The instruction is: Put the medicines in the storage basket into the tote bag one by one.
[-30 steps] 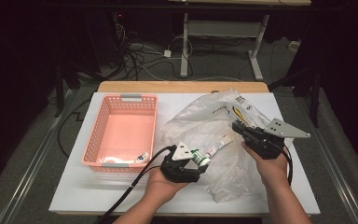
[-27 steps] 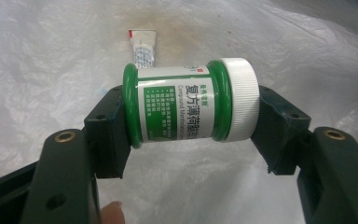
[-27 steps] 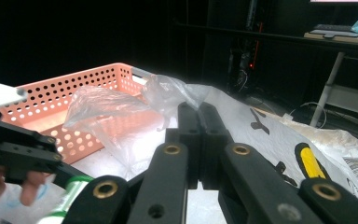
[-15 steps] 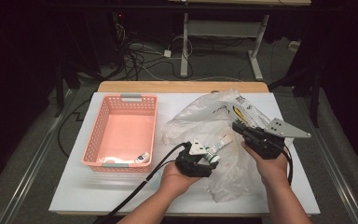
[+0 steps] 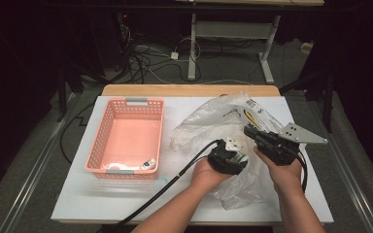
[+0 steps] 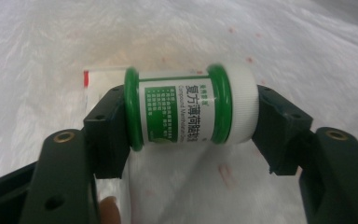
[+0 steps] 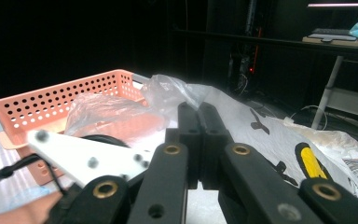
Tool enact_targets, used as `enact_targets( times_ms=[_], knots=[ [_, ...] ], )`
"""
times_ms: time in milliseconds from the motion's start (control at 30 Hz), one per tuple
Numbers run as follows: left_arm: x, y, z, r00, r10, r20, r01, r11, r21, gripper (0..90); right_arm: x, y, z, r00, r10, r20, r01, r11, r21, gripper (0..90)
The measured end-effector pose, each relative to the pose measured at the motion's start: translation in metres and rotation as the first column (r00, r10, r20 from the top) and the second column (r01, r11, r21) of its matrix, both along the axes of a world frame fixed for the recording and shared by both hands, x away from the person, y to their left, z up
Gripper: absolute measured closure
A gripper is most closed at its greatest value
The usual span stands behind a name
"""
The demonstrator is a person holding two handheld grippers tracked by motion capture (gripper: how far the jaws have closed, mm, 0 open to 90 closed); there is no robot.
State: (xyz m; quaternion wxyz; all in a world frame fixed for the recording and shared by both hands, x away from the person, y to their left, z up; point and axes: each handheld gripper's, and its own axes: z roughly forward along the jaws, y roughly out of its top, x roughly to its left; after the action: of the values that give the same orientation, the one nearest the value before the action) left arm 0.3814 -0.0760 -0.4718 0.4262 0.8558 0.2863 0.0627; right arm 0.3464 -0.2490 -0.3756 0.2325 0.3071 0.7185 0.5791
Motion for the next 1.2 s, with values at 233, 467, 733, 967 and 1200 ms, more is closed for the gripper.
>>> enact_targets(
  times_ms=[233, 467, 733, 967, 1200],
  knots=[
    [-0.001, 0.005, -0.002, 0.9994, 0.024, -0.027, -0.023, 0.9997, 0.004, 21.8, 0.0, -0.001, -0.001, 0.9999, -0.002, -0.013, 0.002, 1.0, 0.005, 90.0],
    [-0.008, 0.026, -0.004, 0.998, 0.037, -0.051, -0.037, 0.9993, -0.004, 23.6, 0.0, 0.001, -0.001, 1.0, 0.0, -0.007, 0.0, 1.0, -0.002, 90.0],
    [-0.017, 0.046, 0.0, 0.999, 0.024, -0.037, -0.025, 0.9997, -0.008, 31.4, 0.001, 0.003, -0.004, 1.0, 0.001, -0.01, -0.001, 1.0, -0.013, 90.0],
    [-0.023, 0.058, -0.003, 0.999, 0.03, -0.034, -0.03, 0.9995, -0.008, 36.9, 0.001, 0.004, -0.004, 0.9999, 0.005, -0.015, -0.005, 1.0, -0.018, 90.0],
    [-0.03, 0.064, -0.004, 0.9989, 0.029, -0.036, -0.029, 0.9996, -0.007, 39.3, 0.001, 0.004, -0.004, 0.9999, 0.003, -0.016, -0.003, 1.0, -0.017, 90.0]
  ],
)
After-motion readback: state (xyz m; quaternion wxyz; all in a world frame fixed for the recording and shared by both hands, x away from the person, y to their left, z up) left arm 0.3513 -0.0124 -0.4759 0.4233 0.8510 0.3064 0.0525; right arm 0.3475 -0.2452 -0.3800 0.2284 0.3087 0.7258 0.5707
